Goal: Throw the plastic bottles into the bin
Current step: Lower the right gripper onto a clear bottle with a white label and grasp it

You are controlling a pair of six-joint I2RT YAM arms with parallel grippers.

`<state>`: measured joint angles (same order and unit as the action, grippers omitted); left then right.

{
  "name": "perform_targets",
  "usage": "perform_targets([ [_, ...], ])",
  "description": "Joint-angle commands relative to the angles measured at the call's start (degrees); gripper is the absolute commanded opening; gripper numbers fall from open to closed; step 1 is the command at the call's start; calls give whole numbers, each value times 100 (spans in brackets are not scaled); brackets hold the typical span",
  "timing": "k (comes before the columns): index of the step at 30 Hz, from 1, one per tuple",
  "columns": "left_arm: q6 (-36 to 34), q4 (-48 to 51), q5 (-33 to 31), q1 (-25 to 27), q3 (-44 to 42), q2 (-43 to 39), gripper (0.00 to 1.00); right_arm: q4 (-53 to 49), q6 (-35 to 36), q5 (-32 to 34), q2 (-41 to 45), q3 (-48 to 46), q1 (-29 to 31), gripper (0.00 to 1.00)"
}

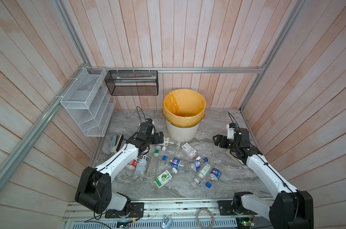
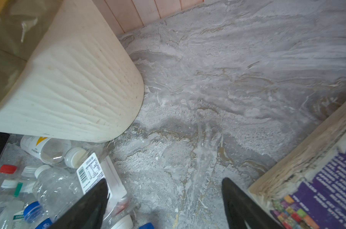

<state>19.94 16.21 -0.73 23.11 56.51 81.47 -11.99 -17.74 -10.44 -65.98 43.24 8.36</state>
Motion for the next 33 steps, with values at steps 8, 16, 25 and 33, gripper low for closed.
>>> perform_targets([
  [8, 368, -387, -353, -119, -443, -516, 99, -123, 503, 330, -996, 297, 1501, 87],
  [16, 539, -521, -94, -517, -745, -919, 100, -384, 1026, 702, -2018, 871, 2416, 86],
  [25, 530, -485, -33, -596, -799, -956, 100, -618, 1427, 798, -2679, 1185, 2635, 87],
  [33, 520, -479, -6, -611, -795, -906, 100, -715, 1602, 1059, -3205, 1456, 2748, 85],
])
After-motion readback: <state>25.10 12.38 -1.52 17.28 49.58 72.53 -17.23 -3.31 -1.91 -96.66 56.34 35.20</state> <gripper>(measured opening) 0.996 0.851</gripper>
